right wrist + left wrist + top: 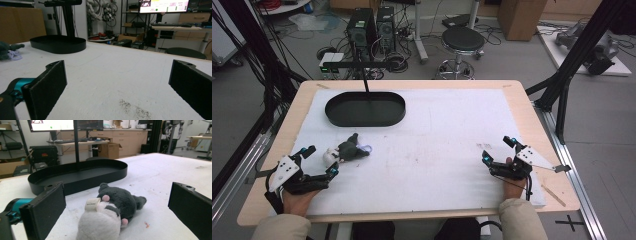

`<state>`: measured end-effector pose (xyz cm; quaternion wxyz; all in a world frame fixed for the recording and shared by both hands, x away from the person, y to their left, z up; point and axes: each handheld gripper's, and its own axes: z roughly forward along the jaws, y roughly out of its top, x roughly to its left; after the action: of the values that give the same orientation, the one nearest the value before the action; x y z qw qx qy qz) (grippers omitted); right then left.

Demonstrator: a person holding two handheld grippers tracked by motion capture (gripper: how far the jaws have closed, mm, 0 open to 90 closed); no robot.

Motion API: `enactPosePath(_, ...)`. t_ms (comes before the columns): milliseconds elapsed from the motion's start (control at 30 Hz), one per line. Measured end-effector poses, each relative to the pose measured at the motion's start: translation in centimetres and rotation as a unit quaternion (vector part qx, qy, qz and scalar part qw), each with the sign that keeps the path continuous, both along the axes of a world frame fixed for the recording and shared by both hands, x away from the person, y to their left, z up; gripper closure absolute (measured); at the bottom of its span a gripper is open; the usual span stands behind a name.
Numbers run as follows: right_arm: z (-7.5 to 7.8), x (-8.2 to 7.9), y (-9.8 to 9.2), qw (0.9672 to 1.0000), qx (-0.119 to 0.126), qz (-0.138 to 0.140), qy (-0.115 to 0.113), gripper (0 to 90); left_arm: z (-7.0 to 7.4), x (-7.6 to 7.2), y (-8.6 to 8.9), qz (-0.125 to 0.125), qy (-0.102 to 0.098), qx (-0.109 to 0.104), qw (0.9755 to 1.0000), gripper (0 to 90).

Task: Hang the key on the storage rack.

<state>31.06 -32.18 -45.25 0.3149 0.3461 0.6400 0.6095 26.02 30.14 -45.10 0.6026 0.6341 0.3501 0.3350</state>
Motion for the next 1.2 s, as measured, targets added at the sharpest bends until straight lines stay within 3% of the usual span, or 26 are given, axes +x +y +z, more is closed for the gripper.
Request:
enactPosePath(133,0.0,0.0,0.0,1.0000,-0.001,0.000,-0.003,0.7,0.6,0.1,0.3,-0.014,0.014,0.012,0.9997,1.7)
enactPosePath(267,0.0,0.0,0.0,1.0000,0.001,0.000,0.000,0.7,2.3,0.6,0.5,-0.038,0.028,0.030,0.9984,1.7)
enactPosePath(367,0.0,0.0,0.0,1.0000,0.001,0.001,0.000,0.7,3.8,1.4,0.7,-0.065,0.054,0.052,0.9951,1.7)
enactPosePath(467,0.0,0.0,0.0,1.0000,0.000,0.002,0.001,0.7,5.2,2.2,0.5,-0.089,0.077,0.084,0.9895,1.7)
enactPosePath(567,0.0,0.0,0.0,1.0000,0.000,0.001,-0.002,0.7,6.6,3.1,0.2,-0.107,0.098,0.114,0.9828,1.7)
enactPosePath(667,0.0,0.0,0.0,1.0000,0.001,0.002,0.002,0.7,7.6,4.0,-0.1,-0.125,0.123,0.132,0.9757,1.7)
enactPosePath(733,0.0,0.0,0.0,1.0000,0.000,0.001,-0.002,0.7,8.1,4.6,-0.2,-0.146,0.147,0.142,0.9680,1.7)
enactPosePath(833,0.0,0.0,0.1,1.0000,0.000,0.002,0.003,0.7,8.7,5.3,-0.6,-0.165,0.166,0.187,0.9542,1.7)
enactPosePath(933,0.0,0.0,0.1,1.0000,0.002,0.002,0.002,0.7,9.1,5.8,-1.1,-0.169,0.177,0.223,0.9437,1.7)
enactPosePath(1100,0.0,0.0,0.0,1.0000,0.000,0.003,0.001,0.7,9.3,6.7,-1.5,-0.173,0.205,0.247,0.9312,1.7)
enactPosePath(1200,0.0,0.0,0.1,1.0000,0.000,0.002,0.002,0.7,9.0,7.1,-1.6,-0.175,0.216,0.256,0.9259,1.7)
